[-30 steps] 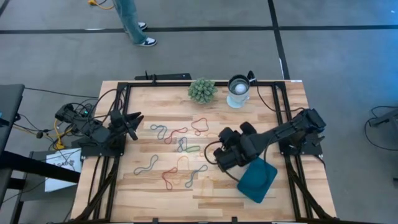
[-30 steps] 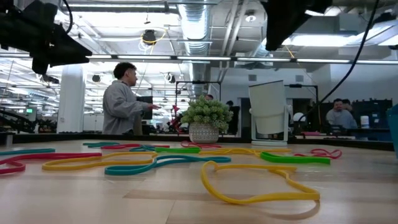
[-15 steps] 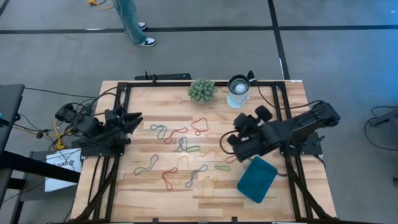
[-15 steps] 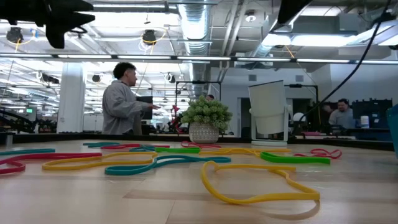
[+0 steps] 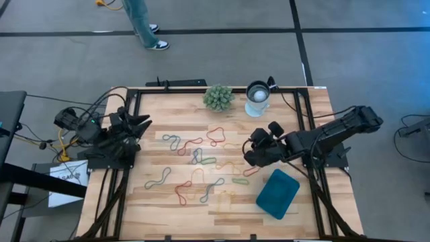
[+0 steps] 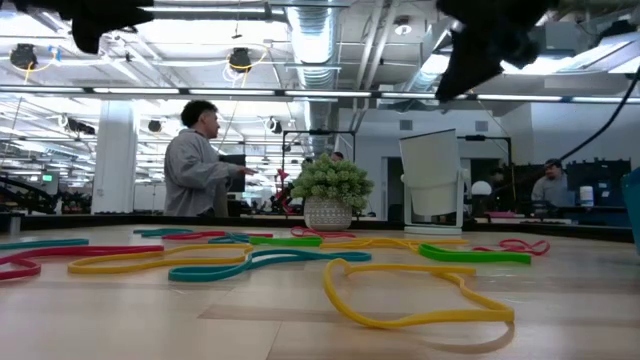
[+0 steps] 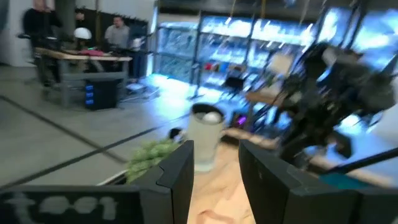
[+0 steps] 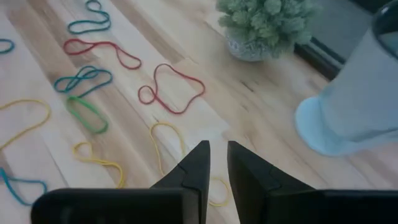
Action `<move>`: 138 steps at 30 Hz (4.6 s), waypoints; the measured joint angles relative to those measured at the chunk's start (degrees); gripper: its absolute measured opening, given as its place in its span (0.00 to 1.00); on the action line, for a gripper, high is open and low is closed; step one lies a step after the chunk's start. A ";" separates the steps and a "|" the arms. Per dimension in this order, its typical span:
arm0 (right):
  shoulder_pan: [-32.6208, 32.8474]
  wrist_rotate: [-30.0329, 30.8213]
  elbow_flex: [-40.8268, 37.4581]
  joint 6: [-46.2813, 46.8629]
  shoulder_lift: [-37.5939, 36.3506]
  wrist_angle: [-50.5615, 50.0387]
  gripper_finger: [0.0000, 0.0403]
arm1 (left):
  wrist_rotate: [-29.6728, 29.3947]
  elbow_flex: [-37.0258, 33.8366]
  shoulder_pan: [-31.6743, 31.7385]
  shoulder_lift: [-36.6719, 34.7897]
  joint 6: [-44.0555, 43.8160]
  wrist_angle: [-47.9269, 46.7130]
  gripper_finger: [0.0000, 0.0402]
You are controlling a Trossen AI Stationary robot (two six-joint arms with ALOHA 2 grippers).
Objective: Pick and place items into bin
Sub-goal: Put the blue rubber band into the blue bin
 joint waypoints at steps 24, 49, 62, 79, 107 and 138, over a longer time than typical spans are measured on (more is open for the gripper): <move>-12.09 -17.52 -10.55 -17.66 -1.79 18.91 0.13 | -1.70 3.88 1.41 10.08 -17.91 -17.57 0.29; -9.96 -16.87 -32.28 -25.58 -21.34 45.06 0.13 | 14.06 3.88 18.86 21.02 -19.13 -15.27 0.29; -10.62 -17.03 -32.28 -23.84 -14.49 48.15 0.13 | 17.95 3.88 21.69 29.86 -13.44 -8.62 0.29; -10.62 -16.95 -32.28 -22.98 -14.03 50.18 0.13 | 17.56 3.88 22.18 29.66 -13.40 -8.64 0.29; -10.62 -16.85 -32.28 -23.02 -14.03 50.15 0.13 | 16.55 3.85 22.18 29.66 -15.03 -13.10 0.29; -10.62 -16.85 -32.28 -23.03 -14.03 50.15 0.13 | 18.98 3.83 22.17 29.69 -16.92 -14.66 0.29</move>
